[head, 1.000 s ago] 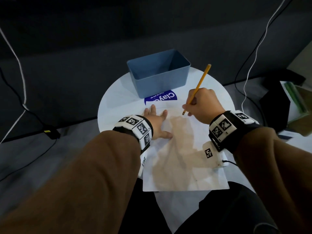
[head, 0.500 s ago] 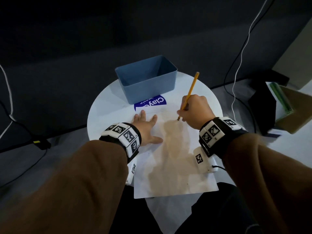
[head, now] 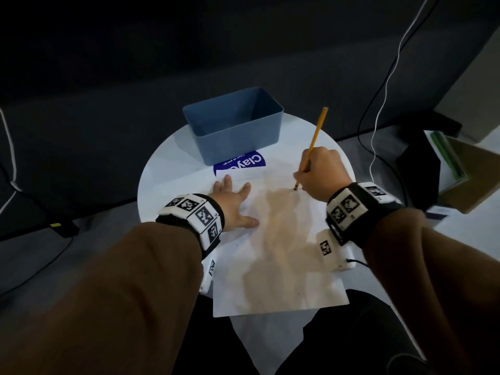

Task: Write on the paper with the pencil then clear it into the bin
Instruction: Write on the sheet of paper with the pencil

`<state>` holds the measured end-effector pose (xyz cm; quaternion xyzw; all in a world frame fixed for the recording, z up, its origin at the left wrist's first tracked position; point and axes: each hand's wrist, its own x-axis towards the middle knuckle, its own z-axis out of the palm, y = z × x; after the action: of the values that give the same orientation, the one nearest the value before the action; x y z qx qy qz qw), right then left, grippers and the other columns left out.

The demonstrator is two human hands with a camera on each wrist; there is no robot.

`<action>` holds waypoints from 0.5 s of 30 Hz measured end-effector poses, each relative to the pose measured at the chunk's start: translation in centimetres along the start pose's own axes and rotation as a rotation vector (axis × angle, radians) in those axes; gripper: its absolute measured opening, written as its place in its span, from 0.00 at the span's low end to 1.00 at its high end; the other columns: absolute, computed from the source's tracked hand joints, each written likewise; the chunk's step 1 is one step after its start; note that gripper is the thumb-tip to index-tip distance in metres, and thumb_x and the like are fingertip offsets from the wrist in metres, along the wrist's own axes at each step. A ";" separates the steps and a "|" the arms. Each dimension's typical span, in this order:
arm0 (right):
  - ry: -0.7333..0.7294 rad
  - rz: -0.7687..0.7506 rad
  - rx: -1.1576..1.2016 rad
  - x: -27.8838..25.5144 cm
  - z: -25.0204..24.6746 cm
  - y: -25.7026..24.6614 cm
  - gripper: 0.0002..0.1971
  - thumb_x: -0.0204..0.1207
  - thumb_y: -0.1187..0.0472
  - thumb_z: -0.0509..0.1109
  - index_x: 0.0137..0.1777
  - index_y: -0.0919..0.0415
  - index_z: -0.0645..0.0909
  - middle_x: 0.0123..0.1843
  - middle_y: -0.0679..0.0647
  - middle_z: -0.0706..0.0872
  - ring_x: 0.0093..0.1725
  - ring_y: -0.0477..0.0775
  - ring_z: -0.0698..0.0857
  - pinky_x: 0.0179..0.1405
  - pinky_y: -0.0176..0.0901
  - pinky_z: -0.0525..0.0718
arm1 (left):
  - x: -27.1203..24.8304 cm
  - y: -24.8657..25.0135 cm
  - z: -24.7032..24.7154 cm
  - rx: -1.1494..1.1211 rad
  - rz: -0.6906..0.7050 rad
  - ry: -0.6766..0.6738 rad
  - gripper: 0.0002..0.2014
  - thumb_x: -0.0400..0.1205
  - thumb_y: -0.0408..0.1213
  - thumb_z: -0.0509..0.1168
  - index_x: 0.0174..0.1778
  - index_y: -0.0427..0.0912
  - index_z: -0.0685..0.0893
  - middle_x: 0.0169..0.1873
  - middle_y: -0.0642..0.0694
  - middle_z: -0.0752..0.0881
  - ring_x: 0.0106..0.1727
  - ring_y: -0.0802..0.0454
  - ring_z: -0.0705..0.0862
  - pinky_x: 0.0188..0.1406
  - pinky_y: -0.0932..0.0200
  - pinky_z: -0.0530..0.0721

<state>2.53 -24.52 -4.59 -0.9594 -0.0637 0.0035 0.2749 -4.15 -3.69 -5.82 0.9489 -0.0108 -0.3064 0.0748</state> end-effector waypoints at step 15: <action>0.031 -0.007 -0.001 0.2 -0.8 1.6 0.10 0.76 0.65 0.74 0.35 0.60 0.79 0.37 0.60 0.87 0.37 0.62 0.90 0.43 0.57 0.92 | -0.1 0.1 -0.2 0.013 -0.002 -0.010 0.48 0.81 0.68 0.60 0.87 0.59 0.36 0.85 0.40 0.30 0.87 0.38 0.36 0.86 0.38 0.49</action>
<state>2.97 -26.25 -4.78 -0.9593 -0.0627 -0.0123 0.2752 -4.11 -3.73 -5.63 0.9478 -0.0121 -0.3114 0.0680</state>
